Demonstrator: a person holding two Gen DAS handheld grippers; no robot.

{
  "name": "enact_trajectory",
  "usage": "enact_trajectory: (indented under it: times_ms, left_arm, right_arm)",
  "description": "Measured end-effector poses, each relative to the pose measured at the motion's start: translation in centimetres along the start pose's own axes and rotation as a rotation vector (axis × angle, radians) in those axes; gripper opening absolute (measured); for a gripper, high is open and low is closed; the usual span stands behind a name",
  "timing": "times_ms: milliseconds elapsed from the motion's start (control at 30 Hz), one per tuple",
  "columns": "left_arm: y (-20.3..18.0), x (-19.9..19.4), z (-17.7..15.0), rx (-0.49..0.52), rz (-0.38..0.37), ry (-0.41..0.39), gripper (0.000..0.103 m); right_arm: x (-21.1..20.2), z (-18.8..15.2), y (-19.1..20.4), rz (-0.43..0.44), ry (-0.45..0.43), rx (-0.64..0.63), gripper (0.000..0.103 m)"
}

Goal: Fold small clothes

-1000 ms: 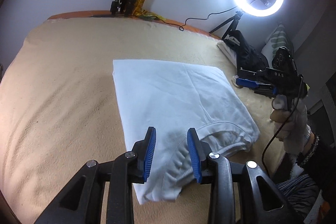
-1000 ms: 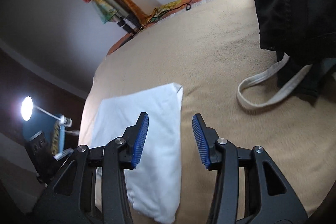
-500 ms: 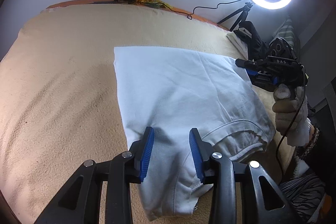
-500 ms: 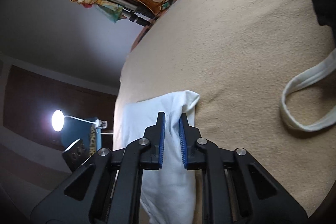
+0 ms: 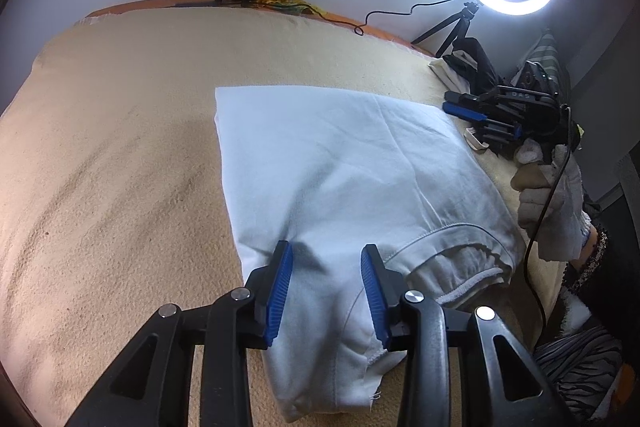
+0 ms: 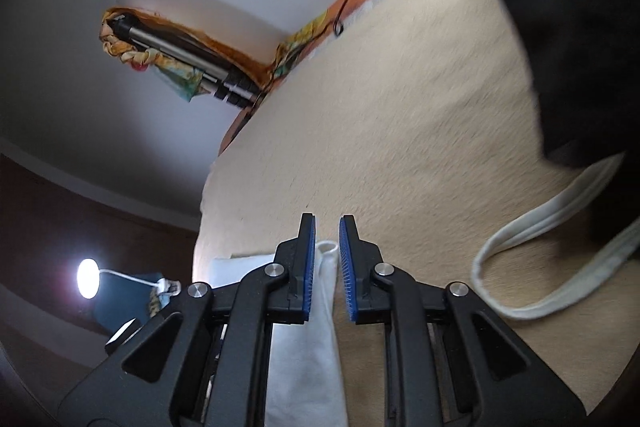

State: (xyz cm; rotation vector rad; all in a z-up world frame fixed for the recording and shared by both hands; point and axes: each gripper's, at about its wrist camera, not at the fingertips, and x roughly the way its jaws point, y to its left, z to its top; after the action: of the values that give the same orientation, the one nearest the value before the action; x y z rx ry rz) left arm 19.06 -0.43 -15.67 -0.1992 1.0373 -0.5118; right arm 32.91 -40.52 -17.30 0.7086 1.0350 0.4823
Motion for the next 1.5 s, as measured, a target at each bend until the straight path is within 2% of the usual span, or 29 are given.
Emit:
enact_trajectory:
  times_ms: [33, 100, 133, 200, 433, 500, 600, 700, 867, 1067, 1200, 1267, 1333, 1400, 1467, 1500]
  left_arm:
    - [0.0, -0.1, 0.0, -0.004, -0.003, -0.001, 0.038]
    - [0.0, -0.4, -0.1, -0.01, -0.022, -0.008, 0.053]
    - [-0.1, -0.6, -0.2, -0.012, -0.027, -0.012, 0.055]
    - [-0.4, -0.8, -0.4, 0.0, -0.023, -0.014, 0.056]
    - [0.0, -0.5, -0.5, -0.001, -0.02, -0.007, 0.057]
    - [0.0, -0.4, -0.4, 0.004, -0.017, -0.007, 0.057]
    - [-0.2, -0.2, -0.4, 0.016, -0.011, -0.01, 0.058]
    - [-0.3, -0.2, -0.4, 0.033, -0.006, -0.011, 0.058]
    - [-0.1, -0.5, -0.2, 0.014, -0.012, -0.014, 0.059]
    - [0.0, -2.1, -0.5, 0.028, 0.048, -0.068, 0.065]
    - [0.3, -3.3, -0.7, 0.035, 0.112, -0.123, 0.066]
    - [0.5, -3.8, -0.6, 0.037, 0.126, -0.146, 0.066]
    - [0.6, -4.2, -0.5, 0.03, 0.133, -0.152, 0.066]
    - [0.8, -4.5, -0.2, 0.017, 0.137, -0.151, 0.065]
    - [0.9, -4.9, 0.1, 0.015, 0.144, -0.15, 0.063]
    - [0.8, -5.1, 0.2, 0.019, 0.152, -0.153, 0.062]
  right_arm:
    - [-0.4, 0.0, 0.2, -0.002, -0.003, -0.009, 0.015]
    - [-1.2, -0.1, 0.6, 0.013, 0.012, -0.022, 0.015]
    - [-1.2, -0.2, 0.7, 0.022, 0.029, -0.022, 0.021]
    - [-1.1, -0.6, 0.6, 0.029, 0.065, -0.023, 0.026]
    - [2.5, -1.7, -0.3, 0.092, 0.194, 0.01, 0.026]
    - [3.1, -1.7, -0.1, 0.122, 0.191, 0.011, 0.019]
    - [3.6, -1.0, -0.1, 0.132, 0.149, 0.018, 0.016]
    - [3.7, -0.7, -0.3, 0.073, 0.092, 0.017, 0.009]
    - [2.2, -0.4, 0.8, -0.096, 0.008, -0.054, 0.009]
    - [-0.8, -0.9, 3.6, -0.194, 0.006, -0.174, 0.012]
    - [-2.0, -2.4, 6.0, -0.268, 0.017, -0.282, 0.033]
    - [-2.7, -3.6, 7.7, -0.334, 0.018, -0.371, 0.035]
    - [-3.4, -4.9, 9.0, -0.39, 0.009, -0.437, 0.042]
    - [-4.1, -6.1, 10.2, -0.413, -0.009, -0.473, 0.045]
    - [-5.0, -7.5, 11.3, -0.423, -0.03, -0.504, 0.057]
    - [-5.3, -7.9, 11.7, -0.426, -0.043, -0.51, 0.068]
